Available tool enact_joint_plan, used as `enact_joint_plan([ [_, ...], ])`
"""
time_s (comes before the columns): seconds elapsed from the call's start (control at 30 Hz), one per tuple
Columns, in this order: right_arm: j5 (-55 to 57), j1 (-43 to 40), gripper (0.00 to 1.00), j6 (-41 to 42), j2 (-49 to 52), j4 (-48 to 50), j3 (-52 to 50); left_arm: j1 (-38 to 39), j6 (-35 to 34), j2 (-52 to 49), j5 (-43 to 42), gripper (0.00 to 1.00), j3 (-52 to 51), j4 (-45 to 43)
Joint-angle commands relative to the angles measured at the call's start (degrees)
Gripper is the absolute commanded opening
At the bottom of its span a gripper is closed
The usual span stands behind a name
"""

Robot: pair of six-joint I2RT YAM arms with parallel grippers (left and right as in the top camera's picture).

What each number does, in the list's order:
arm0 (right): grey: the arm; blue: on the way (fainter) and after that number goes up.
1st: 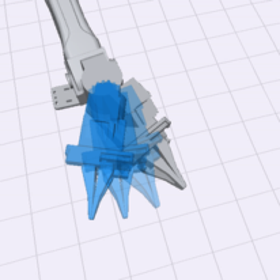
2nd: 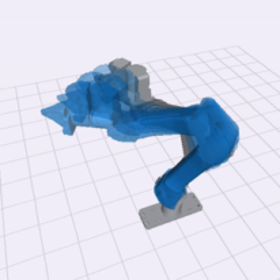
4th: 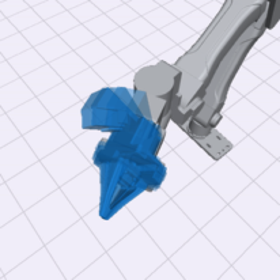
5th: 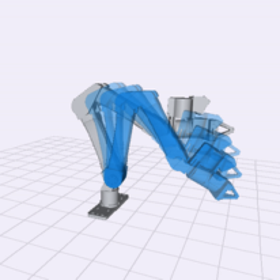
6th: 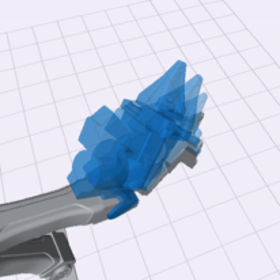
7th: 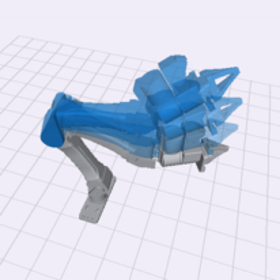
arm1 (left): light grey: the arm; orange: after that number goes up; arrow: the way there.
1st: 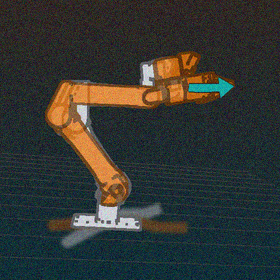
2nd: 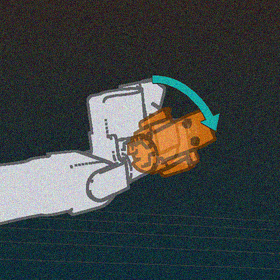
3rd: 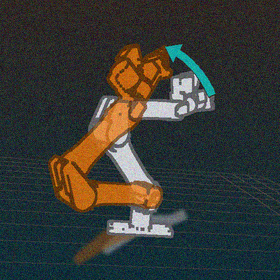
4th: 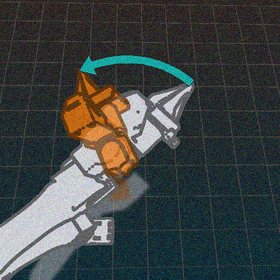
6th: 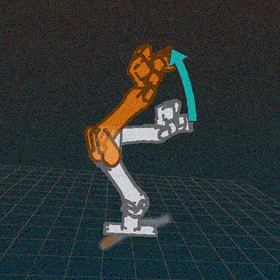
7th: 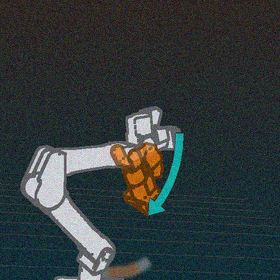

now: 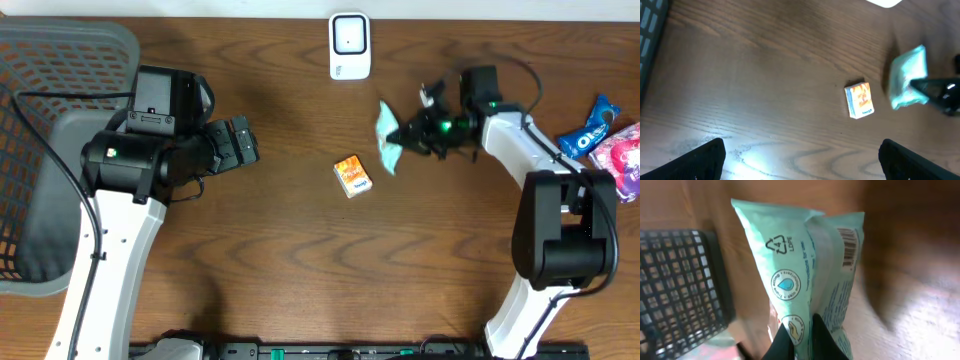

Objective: Scan the item barcode

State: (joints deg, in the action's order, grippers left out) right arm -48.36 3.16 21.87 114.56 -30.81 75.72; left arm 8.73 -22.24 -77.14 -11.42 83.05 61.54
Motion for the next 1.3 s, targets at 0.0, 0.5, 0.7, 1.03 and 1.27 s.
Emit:
enact_joint_plan([
  [0.0,-7.8,-2.49,0.04,6.23,2.47,5.33,-7.89,-0.2,0.76,-0.02,0.55,0.98,0.39,0.15],
  [0.5,16.33,-7.58,0.5,-6.51,-3.82,-15.72,-0.92,-0.2,0.76,-0.02,0.55,0.98,0.39,0.15],
  [0.7,16.55,-4.87,0.74,-6.51,-5.11,-14.78,-0.74,-0.2,0.76,-0.02,0.55,0.98,0.39,0.15],
  [1.03,24.11,1.05,0.99,-0.37,-3.21,-8.92,-3.93,-0.2,0.76,-0.02,0.57,0.98,0.39,0.15],
  [1.27,26.43,4.04,0.84,2.97,-1.14,-2.29,-7.54,-0.2,0.74,-0.02,0.57,0.98,0.39,0.15],
])
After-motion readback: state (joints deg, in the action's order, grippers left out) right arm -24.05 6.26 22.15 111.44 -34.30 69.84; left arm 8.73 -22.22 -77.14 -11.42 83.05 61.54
